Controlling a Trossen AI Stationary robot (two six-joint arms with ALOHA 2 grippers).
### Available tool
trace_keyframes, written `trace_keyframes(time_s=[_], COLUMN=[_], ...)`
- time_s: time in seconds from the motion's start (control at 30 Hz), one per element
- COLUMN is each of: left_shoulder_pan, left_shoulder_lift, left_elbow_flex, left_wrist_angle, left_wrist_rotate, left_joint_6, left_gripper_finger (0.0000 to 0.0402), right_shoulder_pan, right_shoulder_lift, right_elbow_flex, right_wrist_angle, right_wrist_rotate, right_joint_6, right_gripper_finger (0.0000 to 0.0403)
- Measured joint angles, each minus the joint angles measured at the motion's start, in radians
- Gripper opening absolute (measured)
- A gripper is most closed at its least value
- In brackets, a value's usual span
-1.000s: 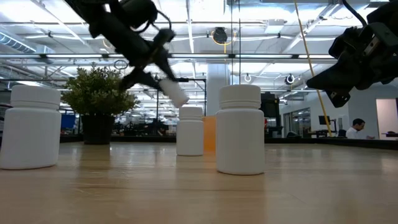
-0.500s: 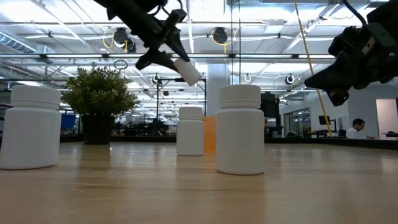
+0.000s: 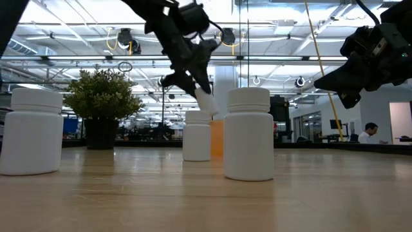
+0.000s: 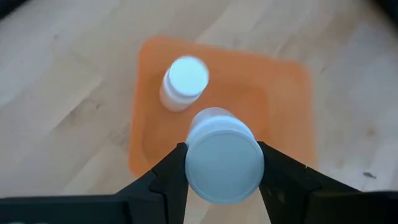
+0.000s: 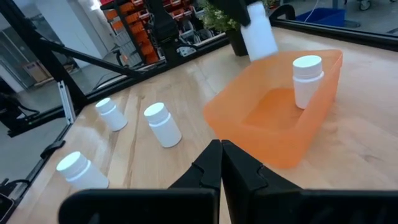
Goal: Pick and place pill bottles into a basket
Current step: Put the white pill bottle into the orange bin
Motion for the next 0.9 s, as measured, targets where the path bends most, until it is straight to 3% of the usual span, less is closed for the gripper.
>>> trace_keyframes(time_s=[0.2,0.5,0.73,0.9], left_shoulder_pan=[-0.009,-0.009,-0.009,-0.021], left_shoulder_lift=[0.093,0.147,0.167,0.179], left_elbow_flex=[0.03,0.033,0.032,0.031], left_wrist_angle=[-0.061,-0.052,-0.048,-0.042], left_wrist_rotate=[-0.006,-0.088,-0.079,-0.093], left_joint_6=[0.061,0.093,0.115,0.153], left_gripper_finger=[0.0184,0.0164,0.0201,0.0186], right_shoulder_pan=[0.0,0.0,0.0,0.0], right_shoulder_lift=[0.0,0.0,0.0,0.0], right_elbow_flex=[0.0,0.0,0.0,0.0], right_wrist_angle=[0.0,-0.001,-0.001,-0.001], right_wrist_rotate=[0.0,0.0,0.0,0.0], right_joint_6=[0.026,0.026,0.026,0.026], right_gripper_finger=[0.0,0.0,0.0,0.0])
